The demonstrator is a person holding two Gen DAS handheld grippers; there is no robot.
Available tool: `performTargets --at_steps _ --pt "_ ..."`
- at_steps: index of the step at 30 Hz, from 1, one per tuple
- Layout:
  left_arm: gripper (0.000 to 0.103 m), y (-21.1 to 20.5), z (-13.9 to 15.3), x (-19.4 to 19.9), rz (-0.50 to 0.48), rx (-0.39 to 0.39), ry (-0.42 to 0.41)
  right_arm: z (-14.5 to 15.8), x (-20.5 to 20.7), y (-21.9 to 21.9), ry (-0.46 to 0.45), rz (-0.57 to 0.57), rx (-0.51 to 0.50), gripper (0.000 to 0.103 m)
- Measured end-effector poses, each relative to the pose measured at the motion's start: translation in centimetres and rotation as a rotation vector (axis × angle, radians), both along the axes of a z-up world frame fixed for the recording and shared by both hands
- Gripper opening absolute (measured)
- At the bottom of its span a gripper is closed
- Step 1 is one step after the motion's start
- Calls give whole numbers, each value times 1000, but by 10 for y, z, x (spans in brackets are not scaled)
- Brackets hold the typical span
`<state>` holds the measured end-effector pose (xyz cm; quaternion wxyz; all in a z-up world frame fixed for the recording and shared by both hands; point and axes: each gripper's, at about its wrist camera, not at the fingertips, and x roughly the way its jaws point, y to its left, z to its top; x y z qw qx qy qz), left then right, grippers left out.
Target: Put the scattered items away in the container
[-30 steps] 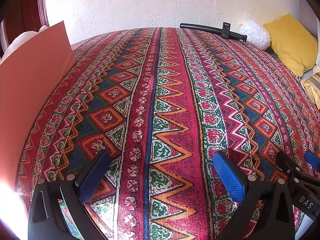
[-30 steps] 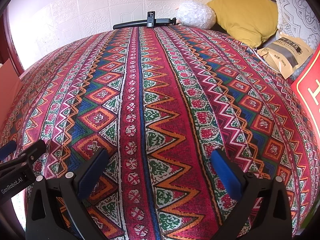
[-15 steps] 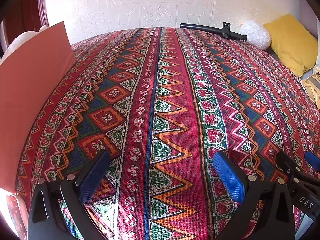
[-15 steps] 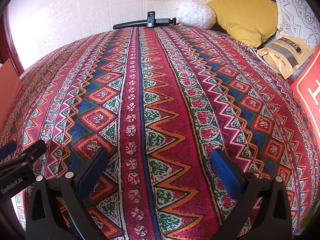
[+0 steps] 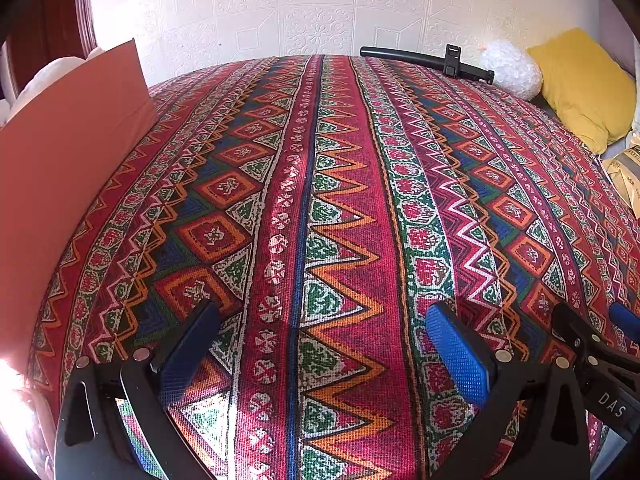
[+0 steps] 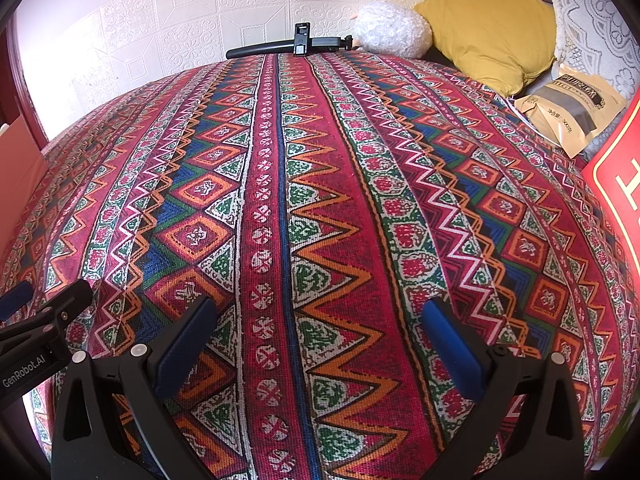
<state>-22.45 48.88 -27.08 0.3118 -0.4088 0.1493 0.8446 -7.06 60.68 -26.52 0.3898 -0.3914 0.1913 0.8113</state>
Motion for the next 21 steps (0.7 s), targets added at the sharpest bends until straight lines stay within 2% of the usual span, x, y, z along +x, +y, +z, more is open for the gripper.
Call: performTargets --at_steps 21 --pt "103 0 0 0 0 0 0 0 0 0 1 -9 0 102"
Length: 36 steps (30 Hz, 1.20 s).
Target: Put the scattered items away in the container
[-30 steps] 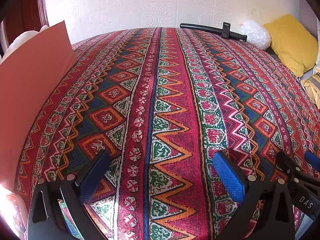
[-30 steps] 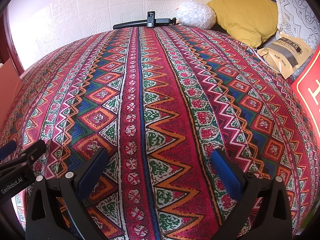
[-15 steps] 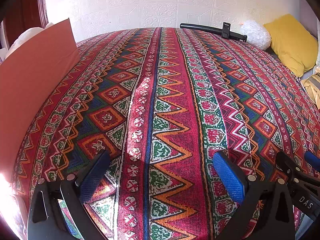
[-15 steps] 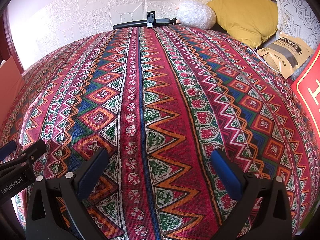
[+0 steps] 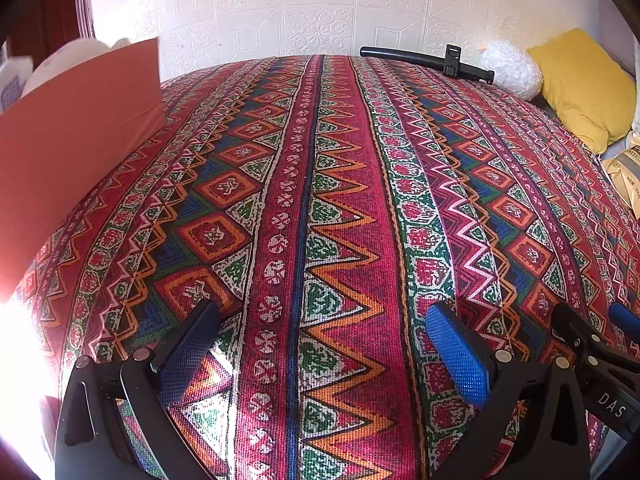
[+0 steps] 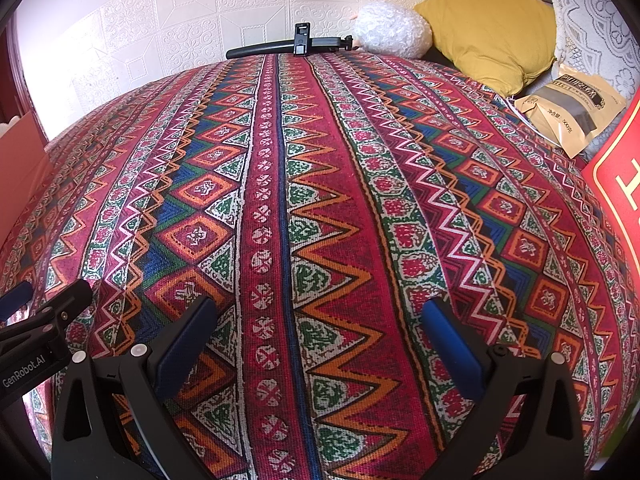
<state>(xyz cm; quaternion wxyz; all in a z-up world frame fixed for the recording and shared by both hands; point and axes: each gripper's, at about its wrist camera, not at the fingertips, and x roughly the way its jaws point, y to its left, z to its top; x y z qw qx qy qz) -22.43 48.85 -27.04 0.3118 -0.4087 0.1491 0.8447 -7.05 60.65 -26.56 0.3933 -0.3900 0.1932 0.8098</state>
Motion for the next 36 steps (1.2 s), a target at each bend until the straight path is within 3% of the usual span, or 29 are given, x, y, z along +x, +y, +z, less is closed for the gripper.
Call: performTargets --at_steps 36 --pt "103 0 0 0 0 -1 0 0 3 3 28 -6 -20 102"
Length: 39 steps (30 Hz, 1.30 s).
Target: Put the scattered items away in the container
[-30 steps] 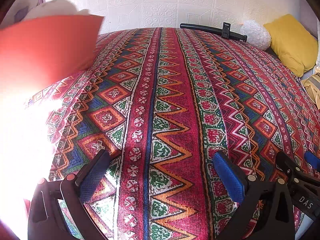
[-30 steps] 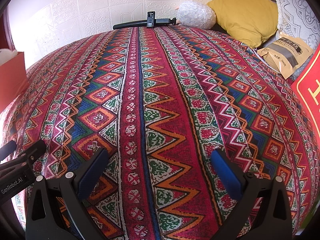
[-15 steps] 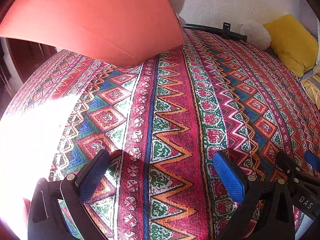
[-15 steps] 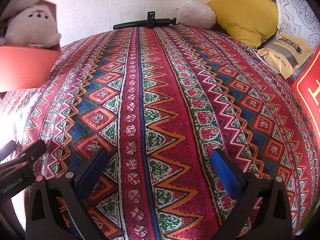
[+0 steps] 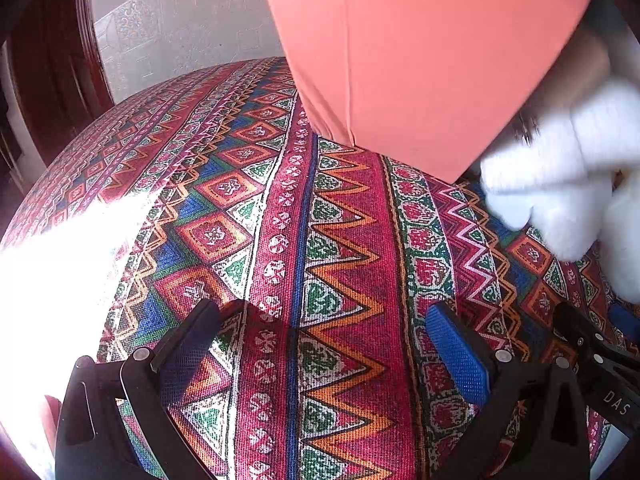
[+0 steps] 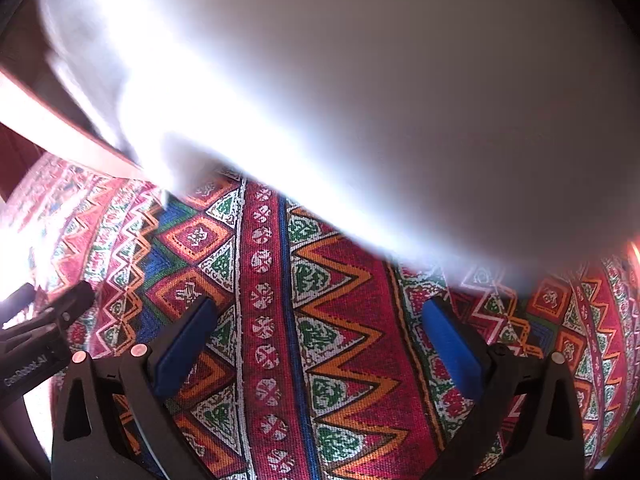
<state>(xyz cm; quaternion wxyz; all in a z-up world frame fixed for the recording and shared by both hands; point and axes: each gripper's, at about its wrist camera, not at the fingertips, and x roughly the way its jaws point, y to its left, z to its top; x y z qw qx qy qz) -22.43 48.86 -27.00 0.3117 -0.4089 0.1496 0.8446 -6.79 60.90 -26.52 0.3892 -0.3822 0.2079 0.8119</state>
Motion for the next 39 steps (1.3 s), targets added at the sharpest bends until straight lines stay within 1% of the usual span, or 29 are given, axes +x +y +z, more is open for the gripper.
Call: performTargets --at_steps 3,7,10,27,39 --pt "103 0 0 0 0 0 0 1 -4 -2 -25 0 16 102" --pt "103 -1 1 1 0 -2 0 3 -4 -2 -20 -1 14 102" --pt "103 0 2 1 0 -9 2 5 -6 -4 -43 11 33 102" --pt "103 3 1 1 0 -8 2 30 -6 -4 -35 10 22 102" --pt "103 3 1 1 0 -8 2 30 -6 -4 -35 9 22 102"
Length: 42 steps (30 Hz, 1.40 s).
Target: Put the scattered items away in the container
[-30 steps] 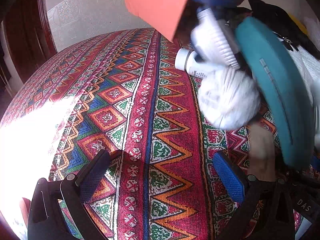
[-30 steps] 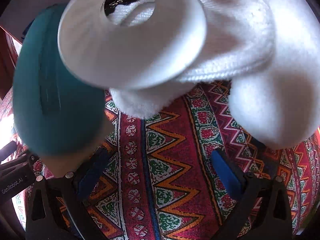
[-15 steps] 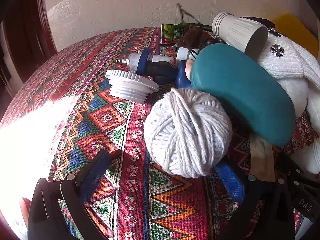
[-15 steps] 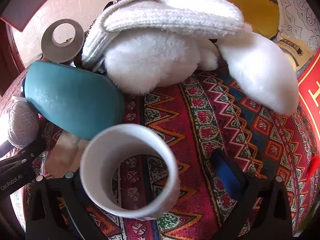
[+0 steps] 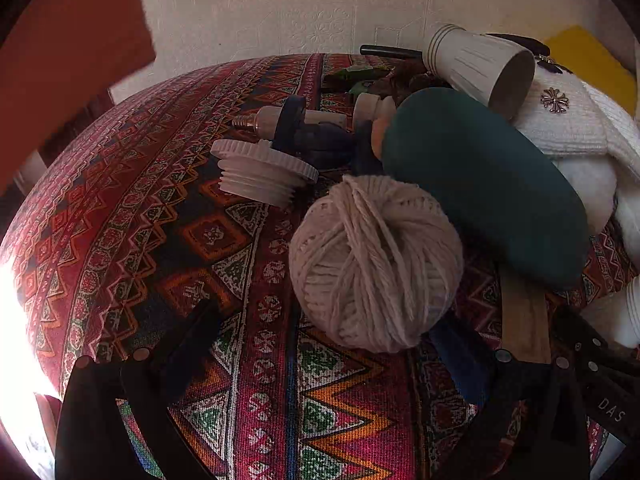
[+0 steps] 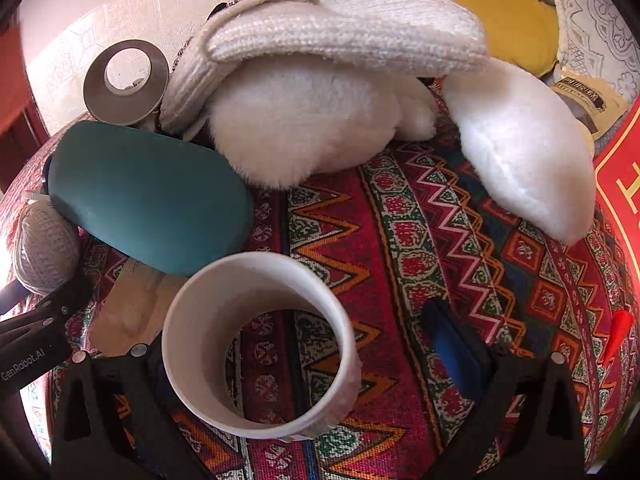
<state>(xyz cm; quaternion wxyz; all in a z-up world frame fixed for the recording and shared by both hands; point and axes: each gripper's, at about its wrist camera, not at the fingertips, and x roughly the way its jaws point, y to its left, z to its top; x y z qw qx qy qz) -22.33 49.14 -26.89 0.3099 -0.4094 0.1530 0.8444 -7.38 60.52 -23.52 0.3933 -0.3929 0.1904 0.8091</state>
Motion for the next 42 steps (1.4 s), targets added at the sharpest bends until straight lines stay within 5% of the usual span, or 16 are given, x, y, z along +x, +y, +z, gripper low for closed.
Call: performTargets --at_steps 42 --pt "103 -1 3 3 0 1 -2 17 -2 -1 0 -5 0 102"
